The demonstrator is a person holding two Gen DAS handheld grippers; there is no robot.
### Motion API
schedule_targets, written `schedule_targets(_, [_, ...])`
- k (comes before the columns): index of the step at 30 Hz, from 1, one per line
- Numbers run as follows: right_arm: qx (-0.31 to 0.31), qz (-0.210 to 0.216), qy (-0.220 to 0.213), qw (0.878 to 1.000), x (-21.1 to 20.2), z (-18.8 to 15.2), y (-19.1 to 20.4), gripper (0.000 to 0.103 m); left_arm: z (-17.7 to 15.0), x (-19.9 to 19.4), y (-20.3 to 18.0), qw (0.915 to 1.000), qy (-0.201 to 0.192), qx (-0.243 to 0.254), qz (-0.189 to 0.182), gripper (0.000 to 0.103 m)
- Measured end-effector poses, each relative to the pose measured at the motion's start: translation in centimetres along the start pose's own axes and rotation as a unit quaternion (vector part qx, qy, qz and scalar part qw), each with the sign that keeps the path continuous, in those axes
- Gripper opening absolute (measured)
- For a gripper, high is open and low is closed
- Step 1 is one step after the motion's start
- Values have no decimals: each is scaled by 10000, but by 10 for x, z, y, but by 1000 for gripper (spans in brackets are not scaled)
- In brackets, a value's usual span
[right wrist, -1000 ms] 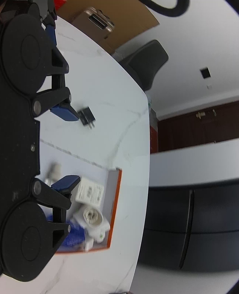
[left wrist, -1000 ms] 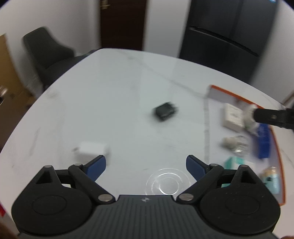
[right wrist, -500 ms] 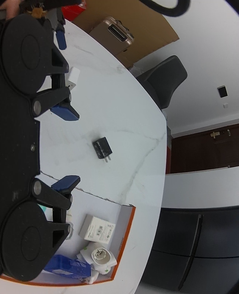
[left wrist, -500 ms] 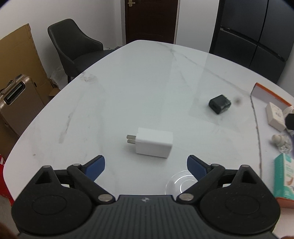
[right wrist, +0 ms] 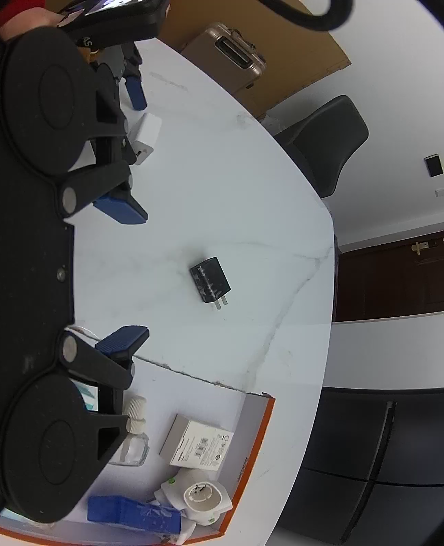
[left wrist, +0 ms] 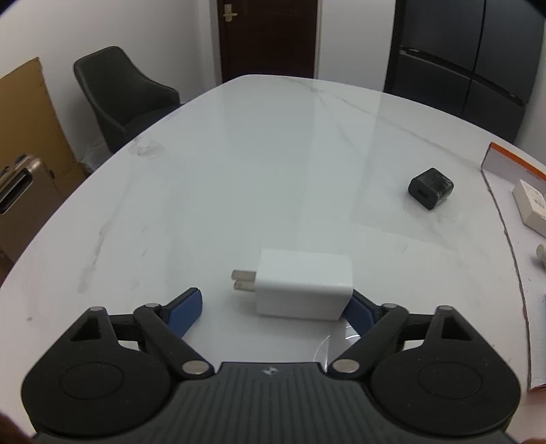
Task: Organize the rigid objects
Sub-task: 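Grasp the second white charger with left gripper while right grasps the black charger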
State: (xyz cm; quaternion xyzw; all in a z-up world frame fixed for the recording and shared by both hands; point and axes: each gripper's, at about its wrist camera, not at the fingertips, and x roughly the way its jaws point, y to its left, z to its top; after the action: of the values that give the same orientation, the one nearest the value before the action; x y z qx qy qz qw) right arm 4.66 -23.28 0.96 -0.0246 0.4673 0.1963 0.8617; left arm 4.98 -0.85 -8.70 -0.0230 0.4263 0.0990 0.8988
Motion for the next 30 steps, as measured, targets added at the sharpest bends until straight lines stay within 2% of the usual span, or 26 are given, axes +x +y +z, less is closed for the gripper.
schedule_targets(2, [24,-25,39,10000,7,2,0,79,1,2,-1,9999,-68,83,-62,84])
schedule_targets(6, [104,-64,88,9999,21,8,2,79,5,4,-3,9990,-225,279,-254,67])
schedule_targets(17, [81,-240,179,9995,83,38,5,81,26,5,8,9968,-176,303,-719,66])
schedule_targets(23, [-400,-300,334,9982,130,57,9,83,47,7,16,9966,-102,229,-786,66])
schedule_targets(30, [-707,-282,540,9956,160,67,4,83,64,7,23,9969,-92,157,-763,66])
